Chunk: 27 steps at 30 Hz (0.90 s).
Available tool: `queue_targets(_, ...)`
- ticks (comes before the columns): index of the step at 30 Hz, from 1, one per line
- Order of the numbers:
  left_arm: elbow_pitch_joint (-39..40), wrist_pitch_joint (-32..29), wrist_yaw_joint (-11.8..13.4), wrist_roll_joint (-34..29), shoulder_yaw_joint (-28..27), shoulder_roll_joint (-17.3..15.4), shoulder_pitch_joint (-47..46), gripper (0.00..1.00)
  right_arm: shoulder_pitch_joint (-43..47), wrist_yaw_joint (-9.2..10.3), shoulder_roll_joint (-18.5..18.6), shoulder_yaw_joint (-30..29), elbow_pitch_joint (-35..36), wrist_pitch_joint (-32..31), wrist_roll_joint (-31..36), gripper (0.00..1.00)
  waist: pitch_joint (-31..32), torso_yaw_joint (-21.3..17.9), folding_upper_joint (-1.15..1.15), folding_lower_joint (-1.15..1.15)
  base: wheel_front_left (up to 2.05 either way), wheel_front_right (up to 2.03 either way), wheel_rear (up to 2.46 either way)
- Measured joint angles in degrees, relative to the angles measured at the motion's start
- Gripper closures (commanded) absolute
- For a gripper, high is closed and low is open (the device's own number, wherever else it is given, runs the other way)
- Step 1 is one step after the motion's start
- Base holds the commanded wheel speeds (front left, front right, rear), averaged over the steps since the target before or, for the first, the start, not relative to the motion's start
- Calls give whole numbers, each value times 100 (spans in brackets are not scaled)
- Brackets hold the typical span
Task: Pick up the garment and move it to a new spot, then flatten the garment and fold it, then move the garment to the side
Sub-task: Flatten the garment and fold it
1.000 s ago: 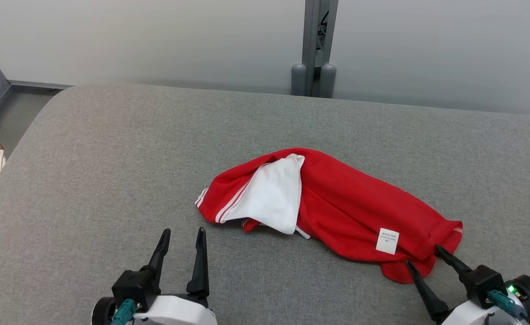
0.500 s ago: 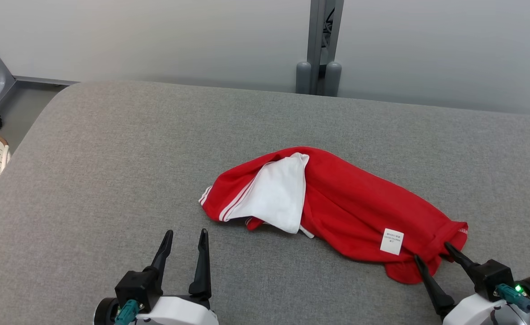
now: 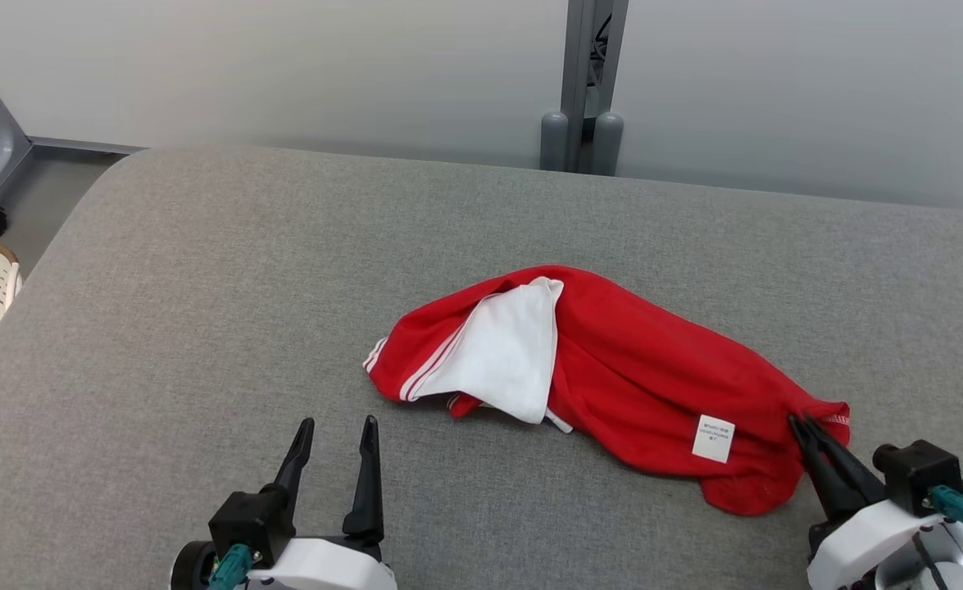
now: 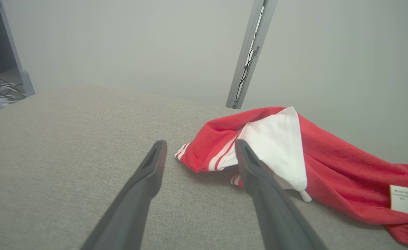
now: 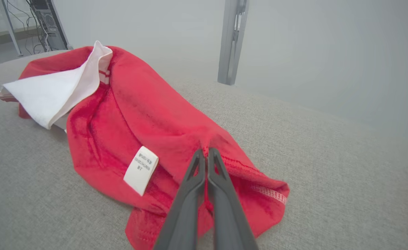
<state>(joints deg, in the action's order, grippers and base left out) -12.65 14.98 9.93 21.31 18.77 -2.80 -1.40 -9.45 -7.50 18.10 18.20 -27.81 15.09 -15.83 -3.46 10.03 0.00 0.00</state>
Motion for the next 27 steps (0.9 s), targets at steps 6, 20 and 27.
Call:
queue_targets(6,-19,0,-2,26,-34,1,1,0,-46,0,23,-226,368,0,-272,100,67,-33,0,0,0,0,0)
queue_targets(20,-79,0,-79,57,-71,0,87,0,-139,0,382,-312,1205,-745,-1923,100,223,-146,0,0,0,0,0)
queue_targets(27,-80,0,-78,22,59,0,-7,0,-777,2,538,-572,30,-1666,-3256,100,28,42,0,0,0,0,0)
